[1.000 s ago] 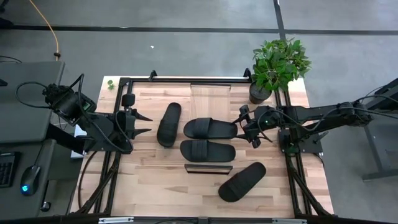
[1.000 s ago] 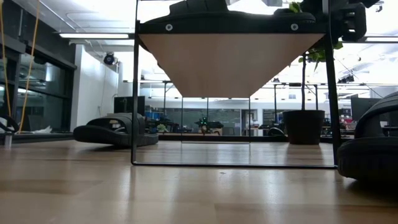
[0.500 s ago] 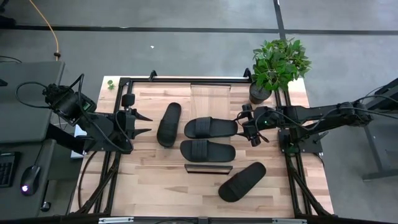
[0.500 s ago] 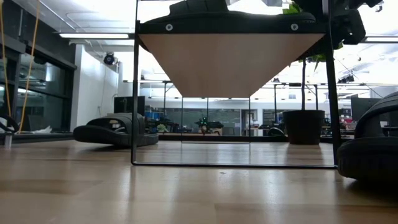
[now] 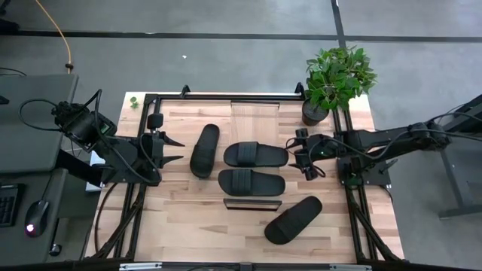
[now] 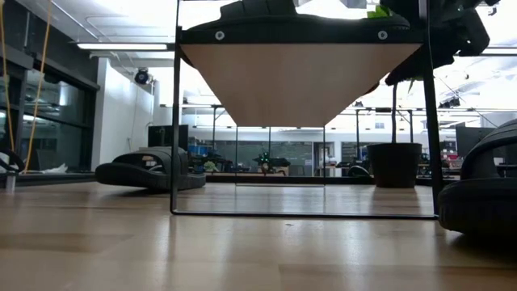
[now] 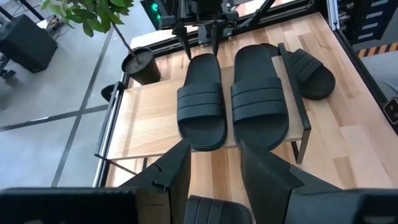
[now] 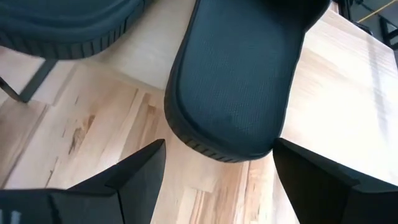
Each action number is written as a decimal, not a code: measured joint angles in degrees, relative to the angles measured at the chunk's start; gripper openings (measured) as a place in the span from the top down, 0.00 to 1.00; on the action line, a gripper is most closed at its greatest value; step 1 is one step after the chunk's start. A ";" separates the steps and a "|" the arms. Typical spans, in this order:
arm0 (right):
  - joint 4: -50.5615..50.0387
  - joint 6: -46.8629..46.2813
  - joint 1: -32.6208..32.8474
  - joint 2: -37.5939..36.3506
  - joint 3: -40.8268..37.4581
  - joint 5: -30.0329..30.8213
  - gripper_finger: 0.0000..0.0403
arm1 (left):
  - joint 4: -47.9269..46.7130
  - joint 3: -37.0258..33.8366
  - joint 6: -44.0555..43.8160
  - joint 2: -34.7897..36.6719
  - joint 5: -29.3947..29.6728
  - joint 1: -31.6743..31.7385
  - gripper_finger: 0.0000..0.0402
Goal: Pick and place slides into the shelf
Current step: Put the bottom black slipper on the shelf
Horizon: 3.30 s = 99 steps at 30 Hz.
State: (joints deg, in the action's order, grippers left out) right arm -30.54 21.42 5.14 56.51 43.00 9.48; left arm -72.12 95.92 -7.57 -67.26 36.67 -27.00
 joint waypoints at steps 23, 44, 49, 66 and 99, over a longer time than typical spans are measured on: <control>-12.44 -25.20 8.81 0.00 7.50 -2.36 0.29 | -0.09 0.00 -1.84 -2.13 -2.66 0.00 0.69; -10.66 -57.23 25.75 4.92 7.52 -5.47 0.29 | -0.07 0.00 -3.34 -4.99 -7.75 0.00 0.69; -7.13 -59.44 29.22 9.32 7.52 -3.95 0.29 | 0.00 0.00 -4.70 -5.05 -7.82 0.00 0.69; -4.32 -67.72 35.08 17.99 7.52 2.91 0.29 | 0.05 0.00 -7.74 -5.05 -8.20 0.00 0.69; 39.85 -81.01 39.29 20.31 -17.01 1.27 0.29 | -0.07 0.00 -6.66 -7.32 -9.49 0.00 0.69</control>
State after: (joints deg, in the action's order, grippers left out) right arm 9.31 -59.59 44.42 76.82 26.00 10.74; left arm -72.18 95.92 -14.23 -74.59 27.18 -27.00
